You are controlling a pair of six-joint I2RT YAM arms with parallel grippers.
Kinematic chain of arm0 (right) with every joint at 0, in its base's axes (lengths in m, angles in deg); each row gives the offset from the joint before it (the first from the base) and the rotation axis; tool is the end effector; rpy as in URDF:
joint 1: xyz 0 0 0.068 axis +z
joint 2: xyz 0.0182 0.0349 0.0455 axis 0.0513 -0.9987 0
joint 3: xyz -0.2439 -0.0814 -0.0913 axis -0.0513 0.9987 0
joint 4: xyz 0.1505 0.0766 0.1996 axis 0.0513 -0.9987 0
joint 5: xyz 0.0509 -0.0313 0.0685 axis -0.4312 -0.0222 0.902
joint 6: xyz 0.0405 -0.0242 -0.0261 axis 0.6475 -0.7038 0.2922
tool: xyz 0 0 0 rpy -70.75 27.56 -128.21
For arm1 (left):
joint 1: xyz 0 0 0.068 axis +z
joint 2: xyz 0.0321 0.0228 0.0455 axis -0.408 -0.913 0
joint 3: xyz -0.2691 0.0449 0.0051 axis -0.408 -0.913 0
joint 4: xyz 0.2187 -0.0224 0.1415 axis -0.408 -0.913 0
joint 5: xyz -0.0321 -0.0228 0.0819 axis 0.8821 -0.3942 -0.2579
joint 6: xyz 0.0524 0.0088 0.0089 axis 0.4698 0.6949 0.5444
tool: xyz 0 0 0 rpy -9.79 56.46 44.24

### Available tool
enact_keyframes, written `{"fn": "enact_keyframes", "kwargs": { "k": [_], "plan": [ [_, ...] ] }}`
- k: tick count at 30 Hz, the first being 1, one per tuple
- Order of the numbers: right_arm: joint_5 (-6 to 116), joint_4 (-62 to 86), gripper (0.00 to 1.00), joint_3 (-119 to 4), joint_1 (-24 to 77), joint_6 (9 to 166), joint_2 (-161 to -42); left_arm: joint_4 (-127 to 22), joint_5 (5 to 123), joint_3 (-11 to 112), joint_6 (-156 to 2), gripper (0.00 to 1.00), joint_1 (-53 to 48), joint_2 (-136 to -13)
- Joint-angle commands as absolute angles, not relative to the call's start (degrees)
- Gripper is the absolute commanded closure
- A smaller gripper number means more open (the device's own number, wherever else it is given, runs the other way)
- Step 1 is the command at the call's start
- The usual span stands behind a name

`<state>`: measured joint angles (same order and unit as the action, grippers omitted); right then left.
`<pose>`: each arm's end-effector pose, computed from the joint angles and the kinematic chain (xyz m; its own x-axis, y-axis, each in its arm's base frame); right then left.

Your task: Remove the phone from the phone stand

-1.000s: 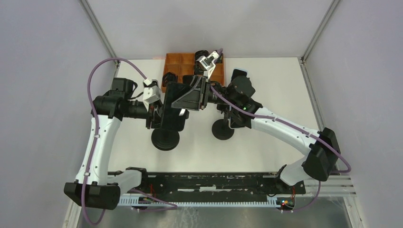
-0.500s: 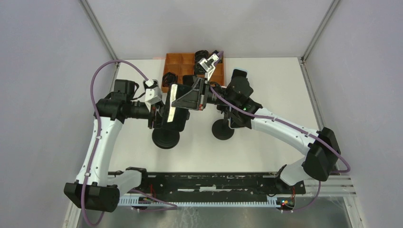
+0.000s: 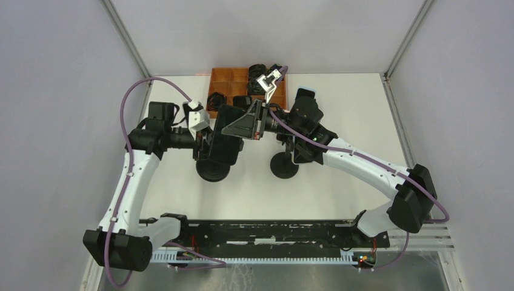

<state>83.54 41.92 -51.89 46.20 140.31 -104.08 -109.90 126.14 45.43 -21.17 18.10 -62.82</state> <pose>0.2085 0.2732 0.4037 -0.7630 0.1852 -0.6193 -0.6433 -0.1233 0.7557 0.1935 -0.0540 0.3554 -0.1343 0.2500 -0.9589 0.9853 0.1369 -0.1023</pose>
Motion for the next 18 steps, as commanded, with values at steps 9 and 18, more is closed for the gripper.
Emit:
{"fn": "enact_keyframes", "kwargs": {
  "k": [9,18],
  "plan": [
    [88.41,48.08,1.00,-55.24,49.62,142.23,-95.21,-99.80,104.05,41.21,-27.07,0.98,19.01,-64.74],
    [84.00,35.23,1.00,-56.37,49.61,134.14,-94.56,-99.66,98.14,43.09,-27.54,0.98,19.07,-63.51]
  ]
}}
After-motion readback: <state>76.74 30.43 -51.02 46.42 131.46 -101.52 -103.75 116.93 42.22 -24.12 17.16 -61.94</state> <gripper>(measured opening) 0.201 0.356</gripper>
